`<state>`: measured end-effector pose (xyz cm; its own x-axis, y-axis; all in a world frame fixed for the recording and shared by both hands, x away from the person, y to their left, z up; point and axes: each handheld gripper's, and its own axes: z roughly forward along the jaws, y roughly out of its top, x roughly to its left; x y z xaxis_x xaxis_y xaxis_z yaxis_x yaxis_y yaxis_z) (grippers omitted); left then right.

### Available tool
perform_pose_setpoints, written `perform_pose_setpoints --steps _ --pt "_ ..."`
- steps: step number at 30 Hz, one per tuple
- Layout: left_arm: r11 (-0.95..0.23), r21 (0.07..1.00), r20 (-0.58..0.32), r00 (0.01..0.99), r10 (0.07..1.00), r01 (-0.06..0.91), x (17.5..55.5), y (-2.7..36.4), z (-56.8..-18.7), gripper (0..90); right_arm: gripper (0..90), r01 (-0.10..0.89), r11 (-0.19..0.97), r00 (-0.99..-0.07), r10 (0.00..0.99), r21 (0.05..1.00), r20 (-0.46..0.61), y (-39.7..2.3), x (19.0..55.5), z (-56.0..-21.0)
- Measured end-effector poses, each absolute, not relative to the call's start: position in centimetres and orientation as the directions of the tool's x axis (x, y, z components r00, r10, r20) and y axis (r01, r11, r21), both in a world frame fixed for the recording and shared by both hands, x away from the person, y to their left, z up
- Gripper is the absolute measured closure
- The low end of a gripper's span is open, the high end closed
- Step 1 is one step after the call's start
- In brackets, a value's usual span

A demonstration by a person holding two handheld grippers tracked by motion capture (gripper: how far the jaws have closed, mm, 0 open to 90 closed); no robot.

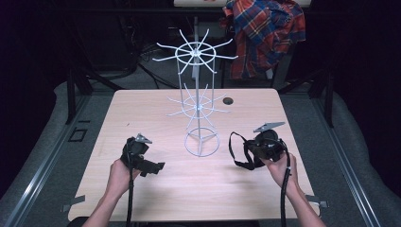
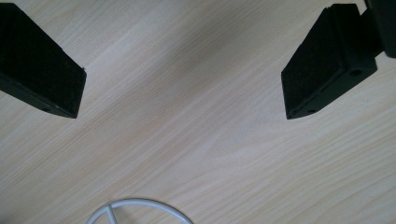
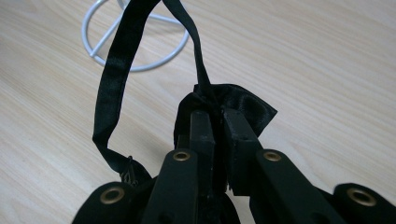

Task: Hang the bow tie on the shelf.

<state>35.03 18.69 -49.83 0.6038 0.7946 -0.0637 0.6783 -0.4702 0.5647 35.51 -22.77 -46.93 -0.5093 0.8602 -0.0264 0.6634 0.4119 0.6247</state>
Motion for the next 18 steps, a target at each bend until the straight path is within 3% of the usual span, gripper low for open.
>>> perform_pose_setpoints --steps 18 --pt "-0.466 0.565 -0.064 0.599 0.798 0.681 35.0 19.0 -49.8 0.0 83.7 0.602 0.395 -0.541 0.841 0.694 -0.009 -21.5 35.2 -45.0"
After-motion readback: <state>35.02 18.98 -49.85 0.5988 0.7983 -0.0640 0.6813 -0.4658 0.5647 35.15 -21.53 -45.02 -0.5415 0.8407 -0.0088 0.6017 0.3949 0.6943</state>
